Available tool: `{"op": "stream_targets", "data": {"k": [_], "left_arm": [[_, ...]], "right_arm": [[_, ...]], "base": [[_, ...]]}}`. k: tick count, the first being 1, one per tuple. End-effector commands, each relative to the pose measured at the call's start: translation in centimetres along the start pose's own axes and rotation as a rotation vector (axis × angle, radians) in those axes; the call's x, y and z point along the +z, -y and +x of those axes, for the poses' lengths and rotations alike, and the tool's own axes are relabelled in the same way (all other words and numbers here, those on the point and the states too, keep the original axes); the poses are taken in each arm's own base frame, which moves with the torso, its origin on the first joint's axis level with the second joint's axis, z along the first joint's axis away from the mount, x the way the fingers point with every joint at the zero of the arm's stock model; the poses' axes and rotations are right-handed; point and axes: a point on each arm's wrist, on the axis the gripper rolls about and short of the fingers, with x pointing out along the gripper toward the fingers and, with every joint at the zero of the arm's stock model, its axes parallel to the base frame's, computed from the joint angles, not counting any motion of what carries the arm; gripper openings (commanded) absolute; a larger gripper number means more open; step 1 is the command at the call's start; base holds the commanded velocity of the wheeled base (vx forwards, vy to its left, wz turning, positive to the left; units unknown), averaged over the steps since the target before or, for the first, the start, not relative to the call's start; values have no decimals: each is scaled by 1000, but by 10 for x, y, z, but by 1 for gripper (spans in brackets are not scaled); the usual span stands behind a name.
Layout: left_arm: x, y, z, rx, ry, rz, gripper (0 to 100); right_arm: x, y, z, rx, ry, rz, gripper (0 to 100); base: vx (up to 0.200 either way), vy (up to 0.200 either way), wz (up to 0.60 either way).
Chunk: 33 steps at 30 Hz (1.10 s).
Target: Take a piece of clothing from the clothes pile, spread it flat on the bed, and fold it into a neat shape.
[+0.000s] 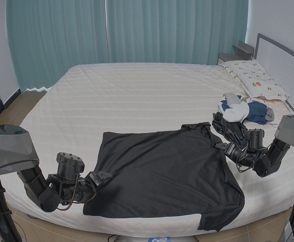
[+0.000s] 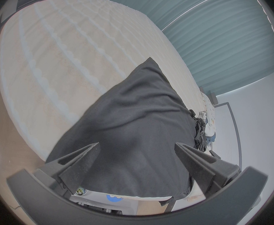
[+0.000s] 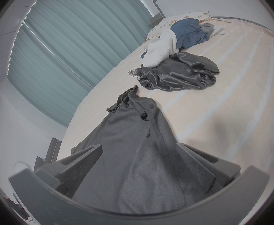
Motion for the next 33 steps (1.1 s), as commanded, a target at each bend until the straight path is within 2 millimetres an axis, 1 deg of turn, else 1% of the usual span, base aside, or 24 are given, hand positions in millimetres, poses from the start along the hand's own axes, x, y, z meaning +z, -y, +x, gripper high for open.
{"op": "stream_targets", "data": {"k": [1, 5, 9, 12, 13, 15, 18, 19, 21, 22, 24, 27, 28, 29, 33], "left_arm": [[2, 1, 1, -1, 11, -1, 100], [3, 1, -1, -4, 16, -19, 100], [3, 0, -1, -2, 17, -28, 100], [4, -2, 0, 5, 17, -31, 100], [4, -2, 0, 5, 17, -31, 100], [4, -4, 0, 10, 17, -36, 100], [4, -4, 0, 10, 17, -36, 100], [4, -4, 0, 12, 14, -36, 100], [4, -4, 0, 12, 11, -36, 100], [4, -5, 0, 11, 10, -37, 100], [4, -5, 0, 11, 10, -39, 100], [3, -6, -1, 19, 9, -41, 100], [3, -7, -1, 21, 8, -41, 100], [2, -7, 0, 24, 11, -46, 100], [2, -9, 2, 33, 9, -59, 100]], "right_arm": [[-4, -4, 2, 8, -8, -7, 100], [-13, -8, 6, 15, -30, -19, 100], [-16, -19, 13, 41, -29, -25, 100], [-16, -35, 19, 75, -21, -8, 100], [-16, -35, 19, 75, -21, -8, 100], [-16, -50, 28, 107, -21, -12, 100], [-17, -54, 34, 111, -25, -16, 100], [-13, -66, 49, 123, -21, -21, 100], [-9, -70, 57, 132, -9, -20, 100], [-4, -73, 66, 139, 1, -13, 100], [0, -77, 84, 133, -5, 5, 100], [2, -82, 99, 121, -12, 35, 100], [2, -82, 100, 120, -14, 37, 100], [4, -83, 111, 120, -3, 46, 100], [5, -82, 130, 100, 24, 53, 100]], "base": [[0, 0, 0], [0, 0, 0], [0, 0, 0], [0, 0, 0], [0, 0, 0], [0, 0, 0], [0, 0, 0], [0, 0, 0], [0, 0, 0], [0, 0, 0], [200, 0, 0], [200, 0, 0], [200, 0, 0], [0, 0, 0], [0, 0, 0]]}}
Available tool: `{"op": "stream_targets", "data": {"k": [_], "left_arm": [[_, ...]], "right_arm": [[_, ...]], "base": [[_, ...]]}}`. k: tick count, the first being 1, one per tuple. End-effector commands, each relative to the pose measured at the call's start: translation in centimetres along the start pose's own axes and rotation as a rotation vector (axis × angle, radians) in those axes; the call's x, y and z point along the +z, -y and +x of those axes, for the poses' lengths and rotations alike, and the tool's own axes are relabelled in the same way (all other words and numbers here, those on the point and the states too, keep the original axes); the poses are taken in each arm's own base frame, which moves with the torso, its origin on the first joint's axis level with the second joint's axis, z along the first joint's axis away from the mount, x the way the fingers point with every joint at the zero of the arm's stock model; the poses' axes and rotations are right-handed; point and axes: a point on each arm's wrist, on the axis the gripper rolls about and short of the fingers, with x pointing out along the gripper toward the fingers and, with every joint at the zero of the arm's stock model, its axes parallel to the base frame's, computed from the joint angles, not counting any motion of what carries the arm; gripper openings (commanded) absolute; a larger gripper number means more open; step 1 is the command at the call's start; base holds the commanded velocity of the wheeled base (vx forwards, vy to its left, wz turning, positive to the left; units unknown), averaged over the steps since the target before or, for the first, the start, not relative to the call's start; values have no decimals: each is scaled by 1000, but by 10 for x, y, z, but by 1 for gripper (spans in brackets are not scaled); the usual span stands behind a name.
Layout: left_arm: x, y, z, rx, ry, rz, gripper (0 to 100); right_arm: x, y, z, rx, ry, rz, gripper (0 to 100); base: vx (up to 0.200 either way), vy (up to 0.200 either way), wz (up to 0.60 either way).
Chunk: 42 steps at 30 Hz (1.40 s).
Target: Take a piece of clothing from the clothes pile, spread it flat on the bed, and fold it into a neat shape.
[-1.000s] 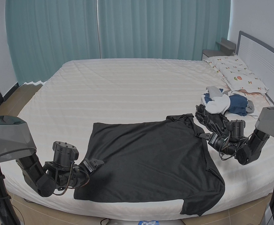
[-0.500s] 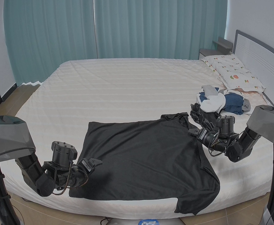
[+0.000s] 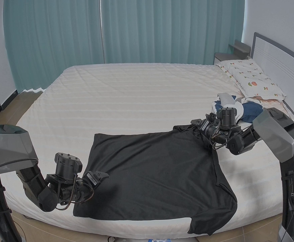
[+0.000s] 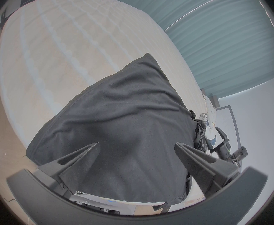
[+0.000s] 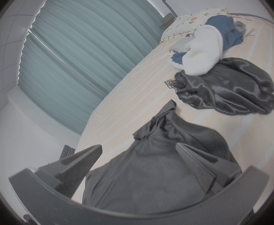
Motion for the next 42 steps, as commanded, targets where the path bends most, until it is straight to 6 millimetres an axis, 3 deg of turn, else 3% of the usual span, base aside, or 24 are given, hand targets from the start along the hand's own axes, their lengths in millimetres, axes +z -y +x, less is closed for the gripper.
{"op": "stream_targets", "data": {"k": [1, 12, 15, 16, 26, 27, 32, 37, 42], "left_arm": [[-2, -4, 2, 18, -6, -13, 100], [-2, -5, 4, 26, -7, -14, 100], [-3, -6, 4, 28, -8, -15, 100], [-3, -6, 4, 31, -9, -16, 100], [-3, -7, 4, 34, -9, -16, 100], [-3, -7, 4, 32, -10, -16, 100], [-3, -7, 4, 34, -9, -16, 100], [-3, -7, 4, 34, -9, -22, 100], [-3, -7, 4, 43, 7, -23, 100]], "right_arm": [[-18, 22, 46, -62, -13, 28, 100], [-3, 15, 73, -58, 10, 66, 100], [-2, 18, 78, -66, 15, 77, 100], [-9, 27, 84, -93, 11, 84, 100], [-12, 25, 86, -55, 28, 85, 100], [-11, 25, 86, -50, 33, 85, 0], [-2, 22, 84, -28, 65, 86, 0], [0, 32, 85, -46, 70, 92, 0], [19, 37, 81, -27, 131, 103, 0]], "base": [[0, 0, 0], [0, 0, 0], [0, 0, 0], [0, 0, 0], [0, 0, 0], [0, 0, 0], [0, 0, 0], [0, 0, 0], [0, 0, 0]]}}
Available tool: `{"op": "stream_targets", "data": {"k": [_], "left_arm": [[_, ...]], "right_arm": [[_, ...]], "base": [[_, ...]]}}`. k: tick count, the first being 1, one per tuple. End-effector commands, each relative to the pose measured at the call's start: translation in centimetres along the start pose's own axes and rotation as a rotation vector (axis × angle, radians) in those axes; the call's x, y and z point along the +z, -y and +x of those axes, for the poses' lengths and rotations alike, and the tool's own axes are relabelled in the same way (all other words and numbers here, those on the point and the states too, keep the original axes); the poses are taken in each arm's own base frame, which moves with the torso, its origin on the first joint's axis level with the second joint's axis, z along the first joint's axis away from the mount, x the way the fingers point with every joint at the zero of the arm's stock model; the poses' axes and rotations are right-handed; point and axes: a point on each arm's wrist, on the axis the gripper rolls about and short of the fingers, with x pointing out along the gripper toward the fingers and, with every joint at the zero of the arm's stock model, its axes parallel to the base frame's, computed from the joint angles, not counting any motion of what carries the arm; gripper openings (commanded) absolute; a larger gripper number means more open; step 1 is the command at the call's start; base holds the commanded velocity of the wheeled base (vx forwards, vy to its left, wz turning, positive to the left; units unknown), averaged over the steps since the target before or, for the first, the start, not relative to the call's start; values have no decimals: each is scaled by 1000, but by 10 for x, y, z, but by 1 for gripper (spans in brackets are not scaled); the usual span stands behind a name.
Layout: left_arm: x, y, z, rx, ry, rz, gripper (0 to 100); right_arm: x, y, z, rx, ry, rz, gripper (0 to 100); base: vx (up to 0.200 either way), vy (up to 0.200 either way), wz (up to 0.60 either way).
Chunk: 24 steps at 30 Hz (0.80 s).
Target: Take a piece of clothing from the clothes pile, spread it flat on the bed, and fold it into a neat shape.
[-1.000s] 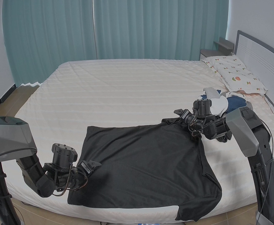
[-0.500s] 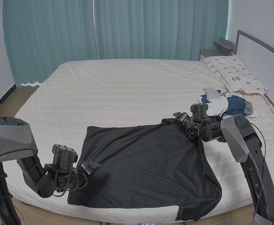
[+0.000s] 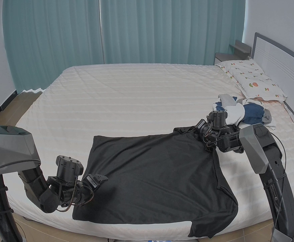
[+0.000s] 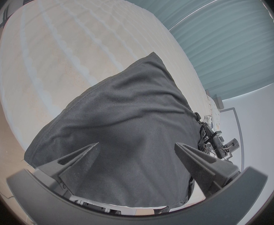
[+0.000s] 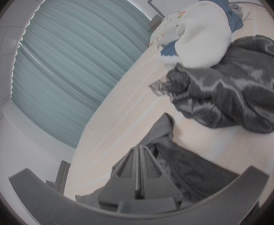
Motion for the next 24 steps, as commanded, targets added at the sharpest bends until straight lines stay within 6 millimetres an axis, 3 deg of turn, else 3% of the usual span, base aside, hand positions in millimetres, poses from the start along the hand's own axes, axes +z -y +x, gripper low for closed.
{"op": "stream_targets", "data": {"k": [1, 4, 8, 9, 12, 18, 24], "left_arm": [[0, 0, 0, 2, 9, -2, 100], [3, 3, 1, -10, 19, -4, 100], [17, 17, 3, -65, 64, -9, 100], [24, 21, 4, -81, 84, -10, 100], [35, 26, 6, -97, 122, -15, 100], [82, 32, 8, -133, 250, 9, 100], [76, 23, -9, -75, 185, 20, 100]], "right_arm": [[14, 0, -2, 21, 45, 8, 0], [32, -10, -14, 11, 60, 14, 0], [35, -14, -40, -9, -6, 4, 0], [35, -14, -47, -4, -35, -9, 100], [34, -11, -59, -4, -59, -51, 100], [22, 5, -91, -3, -75, -173, 100], [16, 3, -135, 0, -101, -174, 100]], "base": [[0, 0, 0], [0, 0, 0], [0, 0, 0], [0, 0, 0], [0, 0, 0], [0, 0, 0], [0, 0, 0]]}}
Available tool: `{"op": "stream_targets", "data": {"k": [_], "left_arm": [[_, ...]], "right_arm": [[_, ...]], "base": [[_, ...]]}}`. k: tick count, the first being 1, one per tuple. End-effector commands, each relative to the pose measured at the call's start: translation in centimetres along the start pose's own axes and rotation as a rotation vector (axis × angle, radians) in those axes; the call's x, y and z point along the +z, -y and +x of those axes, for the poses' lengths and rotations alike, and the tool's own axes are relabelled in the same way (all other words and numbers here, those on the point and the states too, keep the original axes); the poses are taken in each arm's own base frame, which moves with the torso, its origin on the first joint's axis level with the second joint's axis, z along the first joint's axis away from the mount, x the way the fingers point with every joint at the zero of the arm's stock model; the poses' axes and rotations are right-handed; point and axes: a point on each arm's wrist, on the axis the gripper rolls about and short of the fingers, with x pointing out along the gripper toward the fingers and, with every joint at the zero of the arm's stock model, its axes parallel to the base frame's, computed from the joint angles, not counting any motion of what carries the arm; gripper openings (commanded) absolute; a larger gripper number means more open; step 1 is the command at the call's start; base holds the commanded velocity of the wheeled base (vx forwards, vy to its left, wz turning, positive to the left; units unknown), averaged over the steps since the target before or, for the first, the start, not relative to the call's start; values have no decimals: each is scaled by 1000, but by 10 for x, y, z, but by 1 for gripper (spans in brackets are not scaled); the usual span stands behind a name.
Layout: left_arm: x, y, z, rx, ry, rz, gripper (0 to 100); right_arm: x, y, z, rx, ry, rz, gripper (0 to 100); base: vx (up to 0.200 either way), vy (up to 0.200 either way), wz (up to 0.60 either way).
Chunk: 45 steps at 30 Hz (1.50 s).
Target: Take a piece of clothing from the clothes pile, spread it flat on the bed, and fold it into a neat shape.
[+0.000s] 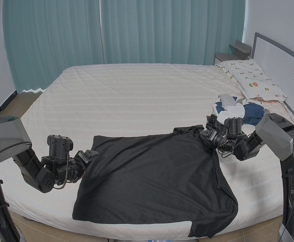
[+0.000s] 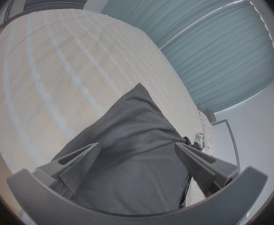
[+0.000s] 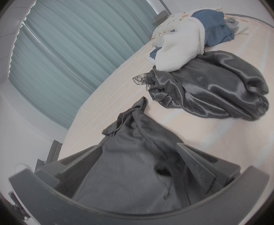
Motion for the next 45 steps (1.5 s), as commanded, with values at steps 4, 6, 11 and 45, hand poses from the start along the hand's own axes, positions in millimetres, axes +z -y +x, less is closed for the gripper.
{"op": "stream_targets", "data": {"k": [4, 6, 11, 45], "left_arm": [[10, -9, -27, 10, -21, 10, 100], [3, -15, -34, 21, -42, 13, 100], [-22, -32, -48, 52, -98, 36, 100], [-13, -82, 13, 78, -207, 427, 100]], "right_arm": [[6, -17, -91, 64, 22, -40, 100], [2, -16, -109, 56, 9, -38, 100], [-12, -7, -142, 37, -57, -30, 100], [-62, 22, -203, 44, -186, -27, 100]], "base": [[0, 0, 0], [-200, 0, 0], [-200, 0, 0], [-65, 0, 0]]}}
